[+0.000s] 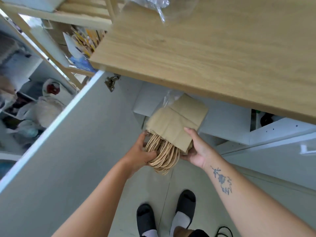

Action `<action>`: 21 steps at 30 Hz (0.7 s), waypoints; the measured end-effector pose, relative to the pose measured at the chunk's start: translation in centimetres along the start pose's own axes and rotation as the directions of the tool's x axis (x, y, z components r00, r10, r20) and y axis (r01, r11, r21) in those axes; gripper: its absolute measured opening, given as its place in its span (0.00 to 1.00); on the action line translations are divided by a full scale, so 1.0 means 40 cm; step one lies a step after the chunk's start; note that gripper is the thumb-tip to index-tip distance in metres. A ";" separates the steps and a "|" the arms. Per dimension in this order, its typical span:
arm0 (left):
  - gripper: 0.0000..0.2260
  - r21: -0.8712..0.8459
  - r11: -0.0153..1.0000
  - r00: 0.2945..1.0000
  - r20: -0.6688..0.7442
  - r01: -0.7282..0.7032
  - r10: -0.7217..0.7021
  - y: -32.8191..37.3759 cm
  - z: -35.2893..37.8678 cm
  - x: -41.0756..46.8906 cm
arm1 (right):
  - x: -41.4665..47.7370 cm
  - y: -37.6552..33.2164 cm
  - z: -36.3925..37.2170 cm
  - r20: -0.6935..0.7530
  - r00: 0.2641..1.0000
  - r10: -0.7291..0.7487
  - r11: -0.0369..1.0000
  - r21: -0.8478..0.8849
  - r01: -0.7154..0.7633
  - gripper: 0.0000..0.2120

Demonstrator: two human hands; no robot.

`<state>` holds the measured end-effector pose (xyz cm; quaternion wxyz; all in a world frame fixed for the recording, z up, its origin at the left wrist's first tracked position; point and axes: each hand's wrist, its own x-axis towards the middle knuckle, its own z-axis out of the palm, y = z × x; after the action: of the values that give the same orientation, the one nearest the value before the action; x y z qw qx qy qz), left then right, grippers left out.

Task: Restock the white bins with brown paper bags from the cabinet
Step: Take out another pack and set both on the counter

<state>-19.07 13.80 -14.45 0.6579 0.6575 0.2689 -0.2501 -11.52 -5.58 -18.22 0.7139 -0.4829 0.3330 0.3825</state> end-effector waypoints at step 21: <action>0.40 0.076 0.990 0.987 0.116 -0.117 0.107 0.194 -0.264 -0.548 | -0.570 0.090 0.291 0.192 0.964 -0.182 0.981 0.101 0.165 0.35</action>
<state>-30.05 23.89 6.30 0.6573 0.6831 0.1837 -0.2600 -24.48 1.16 3.13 0.7942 -0.4386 0.2319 0.3509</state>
